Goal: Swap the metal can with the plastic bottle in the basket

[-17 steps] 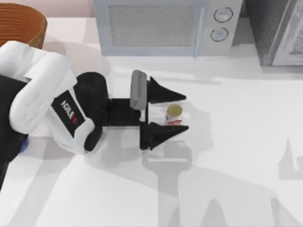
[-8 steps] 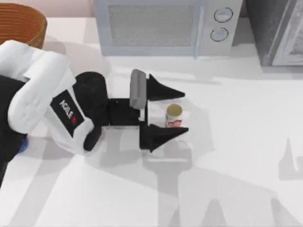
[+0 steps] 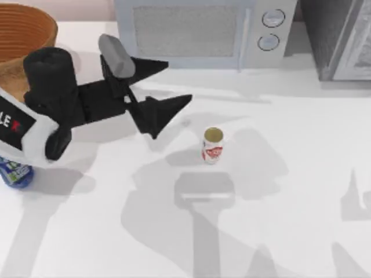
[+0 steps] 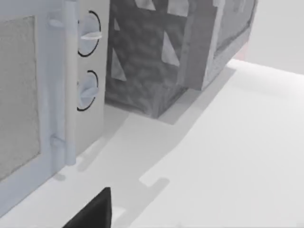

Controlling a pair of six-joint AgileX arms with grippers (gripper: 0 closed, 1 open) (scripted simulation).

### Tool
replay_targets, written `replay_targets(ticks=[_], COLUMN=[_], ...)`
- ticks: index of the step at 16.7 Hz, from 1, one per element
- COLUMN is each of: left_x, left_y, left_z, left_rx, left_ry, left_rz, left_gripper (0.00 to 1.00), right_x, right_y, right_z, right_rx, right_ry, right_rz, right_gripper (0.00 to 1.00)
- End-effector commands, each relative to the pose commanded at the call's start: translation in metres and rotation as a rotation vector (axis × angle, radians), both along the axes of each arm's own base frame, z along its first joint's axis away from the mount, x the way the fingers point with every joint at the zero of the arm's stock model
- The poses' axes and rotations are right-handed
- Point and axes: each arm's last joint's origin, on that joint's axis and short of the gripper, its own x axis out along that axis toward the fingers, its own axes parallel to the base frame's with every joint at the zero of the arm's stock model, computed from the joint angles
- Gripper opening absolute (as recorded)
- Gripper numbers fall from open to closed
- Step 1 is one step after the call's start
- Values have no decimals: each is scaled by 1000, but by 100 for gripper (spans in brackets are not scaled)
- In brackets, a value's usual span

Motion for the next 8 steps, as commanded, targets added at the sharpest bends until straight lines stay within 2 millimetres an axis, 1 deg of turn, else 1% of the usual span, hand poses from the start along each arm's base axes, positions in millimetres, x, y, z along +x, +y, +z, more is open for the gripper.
replay_targets(ticks=[2, 3, 5, 7, 8], left_x=[-21, -35, -72, -115, -137], left_y=[24, 35, 57, 76, 84], left_z=[42, 63, 97, 120, 125], left_rx=[14, 20, 29, 34, 35], left_ry=[-12, -24, -52, -85, -101], left_rz=[145, 220, 370, 516, 587], left_gripper=[100, 100, 100, 100, 100], right_x=[0, 0, 0, 0, 0], right_y=[0, 0, 0, 0, 0], right_z=[0, 0, 0, 0, 0], right_rx=[0, 0, 0, 0, 0], right_ry=[0, 0, 0, 0, 0], right_rz=[0, 0, 0, 0, 0], right_gripper=[100, 100, 100, 100, 100])
